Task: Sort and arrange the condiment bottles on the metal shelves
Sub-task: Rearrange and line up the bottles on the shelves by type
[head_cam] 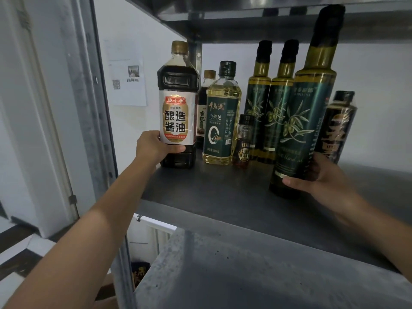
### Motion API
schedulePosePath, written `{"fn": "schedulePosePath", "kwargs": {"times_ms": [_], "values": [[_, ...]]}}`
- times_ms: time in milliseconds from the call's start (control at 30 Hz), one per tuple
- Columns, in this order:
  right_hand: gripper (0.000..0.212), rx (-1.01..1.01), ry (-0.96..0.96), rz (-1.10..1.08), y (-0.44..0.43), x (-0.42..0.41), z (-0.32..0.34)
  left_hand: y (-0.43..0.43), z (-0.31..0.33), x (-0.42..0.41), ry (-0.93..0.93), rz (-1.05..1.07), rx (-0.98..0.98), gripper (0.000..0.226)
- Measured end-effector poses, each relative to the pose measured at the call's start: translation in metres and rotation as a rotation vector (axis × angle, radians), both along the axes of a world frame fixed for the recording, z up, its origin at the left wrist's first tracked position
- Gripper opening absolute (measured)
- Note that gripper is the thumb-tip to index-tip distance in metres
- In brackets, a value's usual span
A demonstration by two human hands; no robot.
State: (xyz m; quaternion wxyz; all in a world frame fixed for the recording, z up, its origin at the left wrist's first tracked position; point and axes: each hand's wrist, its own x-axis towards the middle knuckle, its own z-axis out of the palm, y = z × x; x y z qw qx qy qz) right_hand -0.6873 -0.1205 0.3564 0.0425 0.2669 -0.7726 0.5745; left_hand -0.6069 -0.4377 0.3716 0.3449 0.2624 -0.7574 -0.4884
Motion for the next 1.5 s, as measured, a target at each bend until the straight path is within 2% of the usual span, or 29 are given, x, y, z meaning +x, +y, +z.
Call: {"fn": "schedulePosePath", "kwargs": {"times_ms": [100, 500, 633, 867, 933, 1000, 1033, 1067, 1100, 1167, 1233, 1300, 1367, 1500], "values": [[0.067, -0.001, -0.003, 0.005, -0.002, -0.001, 0.000, -0.006, 0.003, -0.010, -0.011, 0.001, -0.023, 0.062], [0.071, 0.009, -0.003, 0.040, -0.008, -0.004, 0.003, -0.027, 0.002, -0.046, -0.009, -0.221, 0.034, 0.046], [0.072, 0.021, -0.008, 0.045, -0.009, -0.008, 0.002, -0.034, -0.002, -0.053, -0.012, -0.299, 0.038, 0.049], [0.063, -0.014, -0.022, 0.062, -0.012, -0.011, 0.002, -0.029, -0.001, -0.060, -0.055, -0.333, 0.042, 0.051], [0.064, -0.010, -0.030, 0.064, -0.010, -0.012, 0.003, -0.019, 0.002, -0.054, -0.088, -0.205, -0.027, 0.056], [0.068, 0.016, -0.042, 0.070, -0.007, -0.012, 0.005, -0.005, 0.006, -0.040, -0.061, 0.147, -0.292, 0.052], [0.070, 0.029, -0.051, 0.072, -0.005, -0.012, 0.006, 0.006, 0.007, -0.031, 0.040, 0.298, -0.441, 0.044], [0.073, 0.036, -0.065, 0.075, -0.002, -0.012, 0.006, 0.021, 0.008, -0.022, 0.183, 0.362, -0.547, 0.035], [0.075, 0.034, -0.086, 0.083, 0.000, -0.011, 0.006, 0.040, 0.008, -0.016, 0.310, 0.325, -0.599, 0.027], [0.076, -0.023, -0.151, 0.109, 0.004, -0.010, 0.004, 0.088, 0.002, -0.008, 0.362, 0.051, -0.593, 0.029], [0.060, -0.150, -0.203, 0.117, 0.004, -0.009, 0.002, 0.131, -0.009, -0.011, 0.215, -0.263, -0.534, 0.055], [0.030, -0.248, -0.208, 0.047, 0.001, -0.013, -0.001, 0.157, -0.019, -0.022, 0.038, -0.463, -0.526, 0.081], [0.018, -0.265, -0.203, -0.043, -0.002, -0.021, -0.005, 0.169, -0.023, -0.037, -0.030, -0.529, -0.527, 0.085], [0.013, -0.273, -0.206, -0.127, -0.002, -0.039, -0.012, 0.175, -0.023, -0.057, -0.053, -0.516, -0.484, 0.071]]}}
